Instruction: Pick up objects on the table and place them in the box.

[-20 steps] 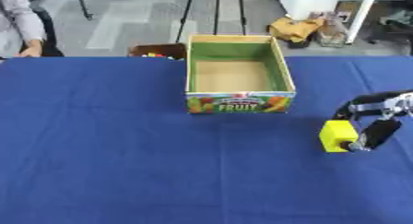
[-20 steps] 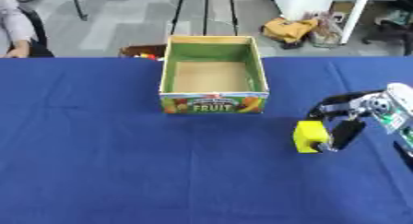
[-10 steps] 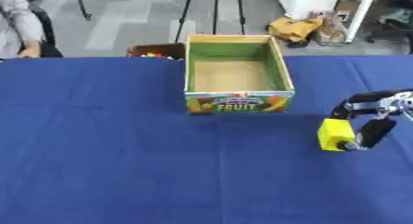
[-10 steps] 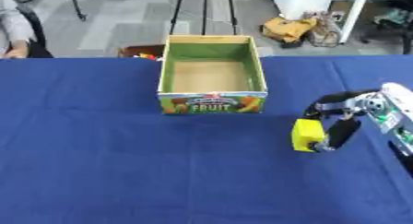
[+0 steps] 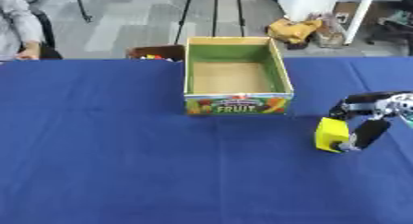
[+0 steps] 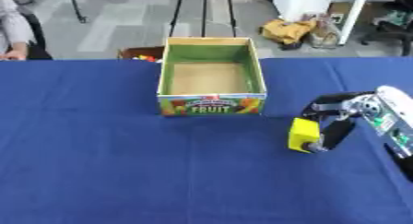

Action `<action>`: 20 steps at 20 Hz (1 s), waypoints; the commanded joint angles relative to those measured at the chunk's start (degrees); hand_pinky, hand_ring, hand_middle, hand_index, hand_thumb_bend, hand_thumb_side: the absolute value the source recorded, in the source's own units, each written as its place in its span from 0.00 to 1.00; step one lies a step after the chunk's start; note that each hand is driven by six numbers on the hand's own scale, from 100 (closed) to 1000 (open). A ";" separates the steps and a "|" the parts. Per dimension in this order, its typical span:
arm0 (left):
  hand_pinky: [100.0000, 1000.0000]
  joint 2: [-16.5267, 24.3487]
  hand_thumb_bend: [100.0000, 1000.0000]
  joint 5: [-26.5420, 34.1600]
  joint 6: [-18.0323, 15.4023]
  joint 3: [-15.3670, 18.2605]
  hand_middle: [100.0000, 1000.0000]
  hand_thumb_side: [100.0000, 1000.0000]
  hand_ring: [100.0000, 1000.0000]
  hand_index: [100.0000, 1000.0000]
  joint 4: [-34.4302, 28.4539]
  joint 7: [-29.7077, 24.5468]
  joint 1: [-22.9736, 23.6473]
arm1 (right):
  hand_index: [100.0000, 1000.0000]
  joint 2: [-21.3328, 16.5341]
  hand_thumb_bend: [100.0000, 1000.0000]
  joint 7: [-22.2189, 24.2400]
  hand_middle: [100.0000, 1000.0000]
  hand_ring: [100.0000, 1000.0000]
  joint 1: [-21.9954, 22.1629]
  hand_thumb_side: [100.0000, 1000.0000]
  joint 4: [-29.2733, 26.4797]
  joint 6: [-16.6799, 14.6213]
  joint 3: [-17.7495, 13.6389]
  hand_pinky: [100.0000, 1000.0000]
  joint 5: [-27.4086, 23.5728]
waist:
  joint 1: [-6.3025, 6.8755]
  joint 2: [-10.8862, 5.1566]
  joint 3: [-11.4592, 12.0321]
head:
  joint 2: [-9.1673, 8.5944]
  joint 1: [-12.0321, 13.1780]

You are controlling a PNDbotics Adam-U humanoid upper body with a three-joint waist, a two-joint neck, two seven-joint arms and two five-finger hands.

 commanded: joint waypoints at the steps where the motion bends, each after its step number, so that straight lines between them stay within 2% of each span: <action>1: 0.57 0.95 0.14 0.22 0.17 0.13 0.83 1.00 0.66 0.99 -1.05 -0.04 -0.82 | 0.52 -1.52 0.14 -1.43 0.38 0.72 -1.34 0.30 -0.64 0.21 -0.94 0.79 0.66 | -0.11 -1.10 -0.07 | -0.58 -0.05; 11: 0.57 1.13 0.14 0.36 0.20 0.11 0.83 1.00 0.66 0.99 -1.05 -0.04 -0.84 | 0.49 -1.83 0.01 -4.99 0.35 0.70 -2.46 0.34 -2.73 -0.14 -2.15 0.78 2.42 | -0.25 -1.34 -0.06 | -0.68 -0.06; 20: 0.57 1.18 0.14 0.51 0.29 0.09 0.83 1.00 0.66 0.99 -1.05 -0.11 -0.83 | 0.44 -1.40 0.00 -7.90 0.31 0.68 -4.93 0.38 -5.96 0.99 -4.02 0.77 4.95 | -0.49 -1.49 -0.07 | -0.71 -0.08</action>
